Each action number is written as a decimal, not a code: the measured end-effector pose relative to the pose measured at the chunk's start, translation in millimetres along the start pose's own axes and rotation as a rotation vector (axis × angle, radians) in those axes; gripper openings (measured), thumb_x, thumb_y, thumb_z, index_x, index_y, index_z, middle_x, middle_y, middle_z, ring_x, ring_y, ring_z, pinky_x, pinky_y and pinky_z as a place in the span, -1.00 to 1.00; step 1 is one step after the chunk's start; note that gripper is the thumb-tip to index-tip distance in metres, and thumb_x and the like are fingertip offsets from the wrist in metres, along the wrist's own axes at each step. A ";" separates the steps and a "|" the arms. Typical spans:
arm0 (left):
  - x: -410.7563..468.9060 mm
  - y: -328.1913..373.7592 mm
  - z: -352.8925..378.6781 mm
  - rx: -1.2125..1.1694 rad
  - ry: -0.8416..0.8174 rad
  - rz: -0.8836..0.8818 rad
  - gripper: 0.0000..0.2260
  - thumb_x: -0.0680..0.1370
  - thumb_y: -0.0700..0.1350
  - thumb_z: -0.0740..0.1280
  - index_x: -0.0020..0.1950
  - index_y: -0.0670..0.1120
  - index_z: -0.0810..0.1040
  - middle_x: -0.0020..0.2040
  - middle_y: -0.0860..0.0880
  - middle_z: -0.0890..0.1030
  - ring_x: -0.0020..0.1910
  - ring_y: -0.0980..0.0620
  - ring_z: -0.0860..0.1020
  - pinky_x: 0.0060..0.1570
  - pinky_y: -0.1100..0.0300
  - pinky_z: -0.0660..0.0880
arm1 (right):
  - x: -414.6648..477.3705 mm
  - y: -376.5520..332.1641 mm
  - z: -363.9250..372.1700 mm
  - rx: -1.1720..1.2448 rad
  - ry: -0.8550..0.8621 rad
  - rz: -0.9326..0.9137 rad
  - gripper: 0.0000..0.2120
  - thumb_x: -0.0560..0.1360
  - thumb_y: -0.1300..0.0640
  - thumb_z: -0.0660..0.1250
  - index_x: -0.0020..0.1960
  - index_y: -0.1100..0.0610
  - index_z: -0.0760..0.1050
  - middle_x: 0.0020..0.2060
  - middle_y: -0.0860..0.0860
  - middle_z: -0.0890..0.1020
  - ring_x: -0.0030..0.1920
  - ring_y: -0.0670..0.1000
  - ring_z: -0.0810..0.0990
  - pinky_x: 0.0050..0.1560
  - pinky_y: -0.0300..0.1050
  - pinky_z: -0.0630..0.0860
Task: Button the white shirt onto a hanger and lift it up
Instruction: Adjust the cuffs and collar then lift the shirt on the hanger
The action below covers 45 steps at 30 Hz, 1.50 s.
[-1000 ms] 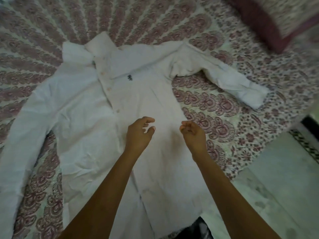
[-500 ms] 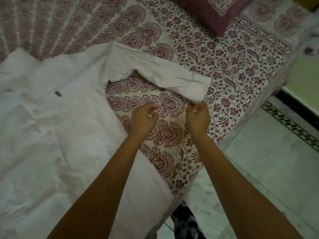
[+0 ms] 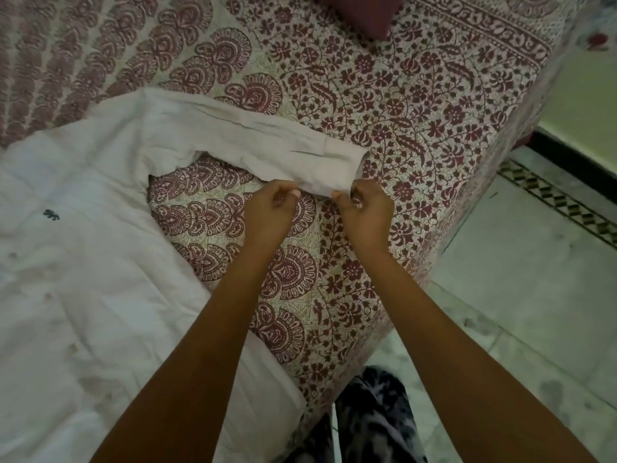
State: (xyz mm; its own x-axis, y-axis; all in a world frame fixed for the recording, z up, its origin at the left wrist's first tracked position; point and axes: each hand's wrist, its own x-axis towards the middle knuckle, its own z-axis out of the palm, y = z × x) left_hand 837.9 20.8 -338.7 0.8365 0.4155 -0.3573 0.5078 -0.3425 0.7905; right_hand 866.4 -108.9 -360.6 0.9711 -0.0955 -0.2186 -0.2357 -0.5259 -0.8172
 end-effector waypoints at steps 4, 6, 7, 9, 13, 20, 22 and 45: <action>0.3 -1.9 9.5 -0.089 -0.045 -0.145 -0.86 0.55 -0.09 0.27 0.03 -0.08 0.58 -0.05 -0.07 0.61 -0.05 -0.03 0.57 0.10 0.03 0.52 | -23.5 16.3 -20.3 0.155 0.027 0.154 -0.85 0.44 0.27 0.35 0.00 0.26 0.53 -0.17 0.07 0.58 -0.19 0.00 0.54 -0.25 -0.22 0.50; -3.8 -4.0 15.5 -0.119 -0.070 -0.181 -0.91 0.54 -0.11 0.29 -0.02 -0.05 0.57 -0.08 -0.04 0.59 -0.01 -0.08 0.57 0.13 -0.08 0.53 | -34.6 29.2 -26.8 0.216 0.043 0.268 -0.91 0.44 0.27 0.36 -0.06 0.19 0.52 -0.25 0.01 0.57 -0.27 -0.07 0.51 -0.30 -0.31 0.47; -7.9 -4.5 19.0 -0.101 -0.085 -0.177 -0.91 0.53 -0.13 0.29 -0.03 -0.06 0.58 -0.09 -0.03 0.58 -0.03 -0.05 0.57 0.12 -0.08 0.53 | -41.7 34.0 -29.8 0.249 0.049 0.314 -0.92 0.43 0.28 0.37 -0.13 0.15 0.49 -0.28 -0.01 0.56 -0.31 -0.10 0.49 -0.33 -0.38 0.45; -16.1 -6.1 24.4 -0.057 -0.148 -0.153 -0.86 0.51 -0.19 0.32 0.05 -0.10 0.57 -0.02 -0.03 0.59 -0.05 0.03 0.54 0.09 0.02 0.55 | -52.0 36.4 -31.7 0.294 0.053 0.346 -0.79 0.43 0.28 0.38 -0.28 0.06 0.41 -0.33 -0.04 0.54 -0.34 -0.12 0.48 -0.36 -0.43 0.42; -34.8 -10.1 31.5 0.156 -0.456 0.091 -0.47 0.40 -0.29 0.38 0.33 -0.02 0.39 0.28 -0.11 0.40 0.20 0.00 0.41 0.11 0.20 0.44 | -60.7 28.3 -32.7 0.370 0.102 0.339 -0.74 0.45 0.22 0.37 -0.34 0.04 0.38 -0.39 -0.01 0.50 -0.34 -0.05 0.46 -0.24 -0.19 0.45; -29.6 16.9 31.9 0.460 -0.166 0.315 -0.79 0.51 -0.17 0.28 0.12 -0.07 0.57 0.10 -0.02 0.55 0.11 -0.01 0.41 0.04 0.23 0.16 | -57.1 0.8 -49.0 0.602 0.042 0.278 -0.94 0.51 0.28 0.26 -0.06 0.16 0.43 -0.16 0.05 0.58 -0.24 -0.01 0.58 -0.18 -0.10 0.55; -21.0 33.6 20.3 0.247 -0.422 0.223 -0.85 0.56 -0.16 0.23 0.07 -0.11 0.54 -0.12 0.03 0.55 -0.15 0.06 0.47 -0.10 0.24 0.37 | -54.0 4.9 -53.5 0.459 0.021 0.193 -0.65 0.45 0.31 0.26 0.21 0.13 0.32 0.16 0.06 0.46 0.08 0.03 0.50 0.03 -0.11 0.53; -88.6 -16.4 27.3 -0.589 -0.152 -0.695 -0.60 0.48 -0.04 0.39 0.20 -0.16 0.33 -0.01 -0.09 0.54 -0.13 0.01 0.57 -0.15 0.19 0.59 | -77.7 25.1 -28.2 0.589 -0.036 0.609 -0.86 0.48 0.26 0.32 0.03 0.14 0.48 -0.11 0.07 0.60 -0.13 0.01 0.56 -0.24 -0.27 0.52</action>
State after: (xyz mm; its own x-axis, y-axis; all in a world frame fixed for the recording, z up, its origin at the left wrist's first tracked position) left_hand 761.0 -33.4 -333.6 0.4223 0.2381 -0.8746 0.7538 0.4437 0.4847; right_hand 786.1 -138.5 -349.1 0.6693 -0.1869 -0.7191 -0.7076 0.1352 -0.6936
